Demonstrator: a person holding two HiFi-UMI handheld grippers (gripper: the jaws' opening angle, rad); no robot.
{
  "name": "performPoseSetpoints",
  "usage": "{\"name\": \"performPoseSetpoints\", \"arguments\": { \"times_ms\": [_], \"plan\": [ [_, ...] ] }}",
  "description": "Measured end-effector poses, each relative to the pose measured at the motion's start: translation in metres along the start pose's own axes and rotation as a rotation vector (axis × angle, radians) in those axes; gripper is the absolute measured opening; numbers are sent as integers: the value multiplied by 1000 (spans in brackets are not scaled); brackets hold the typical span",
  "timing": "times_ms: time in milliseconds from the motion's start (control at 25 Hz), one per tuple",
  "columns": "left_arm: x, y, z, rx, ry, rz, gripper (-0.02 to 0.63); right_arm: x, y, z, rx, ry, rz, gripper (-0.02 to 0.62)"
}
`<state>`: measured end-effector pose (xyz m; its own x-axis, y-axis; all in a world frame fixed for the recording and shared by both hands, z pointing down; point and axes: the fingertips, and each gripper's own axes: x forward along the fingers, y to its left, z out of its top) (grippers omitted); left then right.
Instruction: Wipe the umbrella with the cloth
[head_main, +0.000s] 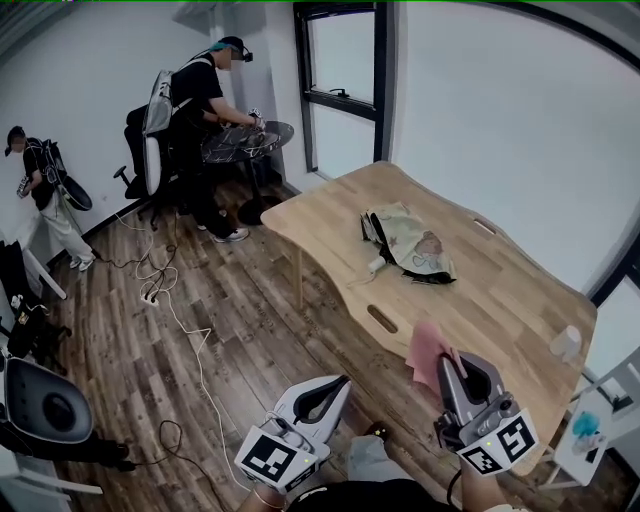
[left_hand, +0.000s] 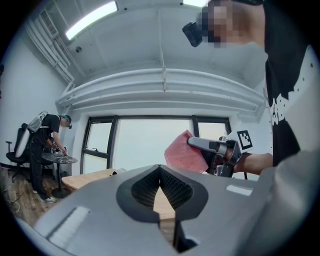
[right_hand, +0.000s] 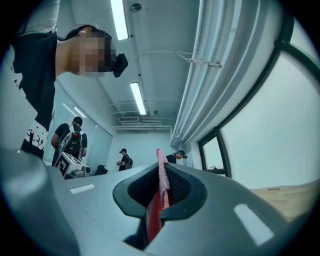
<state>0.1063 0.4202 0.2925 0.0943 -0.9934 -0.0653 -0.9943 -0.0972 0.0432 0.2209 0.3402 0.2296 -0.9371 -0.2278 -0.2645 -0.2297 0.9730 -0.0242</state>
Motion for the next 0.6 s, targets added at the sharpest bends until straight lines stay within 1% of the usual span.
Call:
{"name": "performPoseSetpoints", "arguments": {
  "times_ms": [120,320,600],
  "plan": [
    [27,16,-4,3,2,-18,-11,12,-23,-3,8,-13,-21,21],
    [82,30,-8,14,17,-73,-11,24,-73,-8,9,-17,-90,21],
    [160,36,-11,13,34,-159,-11,34,-136,-7,-3,-19,-168,21]
  ]
}}
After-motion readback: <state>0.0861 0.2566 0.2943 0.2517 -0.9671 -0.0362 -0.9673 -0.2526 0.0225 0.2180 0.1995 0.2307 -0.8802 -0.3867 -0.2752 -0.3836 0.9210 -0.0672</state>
